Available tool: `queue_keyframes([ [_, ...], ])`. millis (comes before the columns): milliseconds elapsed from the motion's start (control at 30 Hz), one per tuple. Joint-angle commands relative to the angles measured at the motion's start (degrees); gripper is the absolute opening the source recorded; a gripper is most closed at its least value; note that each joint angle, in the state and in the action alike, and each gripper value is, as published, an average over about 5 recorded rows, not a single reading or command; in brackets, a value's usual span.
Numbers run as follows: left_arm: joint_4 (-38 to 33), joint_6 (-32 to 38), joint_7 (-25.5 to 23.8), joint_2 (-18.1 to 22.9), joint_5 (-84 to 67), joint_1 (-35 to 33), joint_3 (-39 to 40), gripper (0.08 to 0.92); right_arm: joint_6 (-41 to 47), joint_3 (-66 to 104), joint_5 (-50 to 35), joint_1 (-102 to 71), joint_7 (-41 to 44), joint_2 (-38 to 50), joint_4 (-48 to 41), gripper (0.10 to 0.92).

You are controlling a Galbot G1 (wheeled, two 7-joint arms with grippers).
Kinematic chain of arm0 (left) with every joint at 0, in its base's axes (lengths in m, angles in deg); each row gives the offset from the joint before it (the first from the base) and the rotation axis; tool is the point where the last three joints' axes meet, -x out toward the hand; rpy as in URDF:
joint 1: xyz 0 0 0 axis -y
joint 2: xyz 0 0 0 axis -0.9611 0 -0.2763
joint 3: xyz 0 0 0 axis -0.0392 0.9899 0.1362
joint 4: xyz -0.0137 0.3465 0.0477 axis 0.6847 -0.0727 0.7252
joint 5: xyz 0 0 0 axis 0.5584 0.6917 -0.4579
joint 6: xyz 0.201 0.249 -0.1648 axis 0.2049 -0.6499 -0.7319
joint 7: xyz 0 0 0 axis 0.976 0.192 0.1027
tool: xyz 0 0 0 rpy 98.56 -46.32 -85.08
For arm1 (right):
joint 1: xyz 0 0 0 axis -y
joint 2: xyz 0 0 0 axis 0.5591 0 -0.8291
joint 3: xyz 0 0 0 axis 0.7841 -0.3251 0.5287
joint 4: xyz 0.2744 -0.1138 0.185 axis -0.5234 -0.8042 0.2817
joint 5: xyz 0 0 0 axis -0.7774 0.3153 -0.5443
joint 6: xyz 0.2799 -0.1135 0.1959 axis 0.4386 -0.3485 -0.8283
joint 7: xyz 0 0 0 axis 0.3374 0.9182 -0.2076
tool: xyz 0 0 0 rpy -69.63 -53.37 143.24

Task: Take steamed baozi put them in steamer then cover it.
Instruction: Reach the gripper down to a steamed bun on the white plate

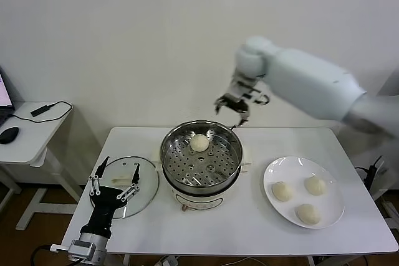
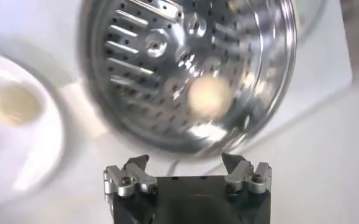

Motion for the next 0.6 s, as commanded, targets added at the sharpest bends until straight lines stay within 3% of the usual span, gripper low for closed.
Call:
queue_keyframes([
  [33,0.0,-0.2,0.2,0.0,0.1,0.1,0.3,0.823,15.6,-17.3,-22.1,5.6,-3.2,20.3,6.1,0.823],
  [267,0.4,-0.3,0.5,0.3,0.3,0.3,0.7,0.823,18.4,-20.2,-20.0,-2.6,-8.5,26.0,12.8,0.823],
  [600,0.1,-0.3,0.7,0.2,0.4,0.2,0.3,0.823,19.2,-15.9,-14.9,-13.0,-15.2,25.9,12.7,0.823],
])
